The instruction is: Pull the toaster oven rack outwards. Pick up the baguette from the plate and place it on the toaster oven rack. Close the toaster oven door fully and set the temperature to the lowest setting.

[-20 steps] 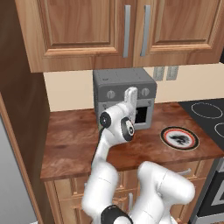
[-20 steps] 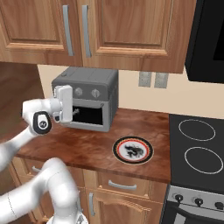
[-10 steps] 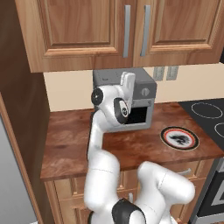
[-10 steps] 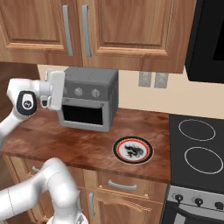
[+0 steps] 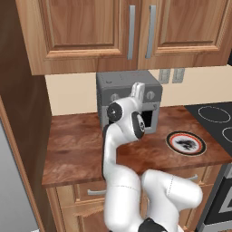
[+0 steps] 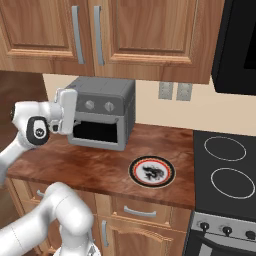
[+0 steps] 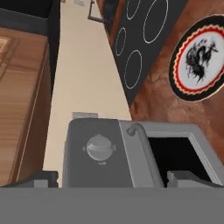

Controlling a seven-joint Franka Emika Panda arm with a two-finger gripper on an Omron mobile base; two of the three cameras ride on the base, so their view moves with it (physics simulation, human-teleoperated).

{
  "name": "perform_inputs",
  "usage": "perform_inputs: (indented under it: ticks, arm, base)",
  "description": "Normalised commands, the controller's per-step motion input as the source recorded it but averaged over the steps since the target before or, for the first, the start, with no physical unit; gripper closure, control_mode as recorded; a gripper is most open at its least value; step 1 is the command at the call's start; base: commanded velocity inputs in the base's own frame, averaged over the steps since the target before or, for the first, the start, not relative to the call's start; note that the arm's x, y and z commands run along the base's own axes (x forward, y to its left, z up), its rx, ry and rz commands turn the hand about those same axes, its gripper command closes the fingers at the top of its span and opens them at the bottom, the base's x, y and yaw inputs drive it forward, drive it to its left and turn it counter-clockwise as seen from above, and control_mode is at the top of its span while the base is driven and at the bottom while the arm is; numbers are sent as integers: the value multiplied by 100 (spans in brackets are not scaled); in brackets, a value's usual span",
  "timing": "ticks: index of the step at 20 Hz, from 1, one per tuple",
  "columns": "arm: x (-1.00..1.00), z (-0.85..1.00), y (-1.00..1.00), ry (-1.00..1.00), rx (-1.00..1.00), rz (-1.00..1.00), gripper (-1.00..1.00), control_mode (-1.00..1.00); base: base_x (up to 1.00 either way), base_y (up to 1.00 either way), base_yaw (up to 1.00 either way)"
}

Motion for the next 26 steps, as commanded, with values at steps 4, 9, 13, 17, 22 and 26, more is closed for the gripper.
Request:
perform_inputs:
  ticks: [4, 9, 13, 17, 22, 26]
  arm:
    - [28, -15, 0, -15, 11, 2, -100, -100]
    - [41, 0, 9, -3, 10, 0, -100, -100]
    - [17, 17, 46, 0, 9, -2, -100, -100]
    - [2, 6, 64, 1, 12, -10, -100, -100]
    - [4, 13, 15, 0, 13, -4, -100, -100]
    - [16, 1, -27, 0, 21, -3, -100, -100]
  base:
    - [0, 0, 0]
    - [0, 0, 0]
    - [0, 0, 0]
    - [0, 0, 0]
    - [0, 0, 0]
    - [0, 0, 0]
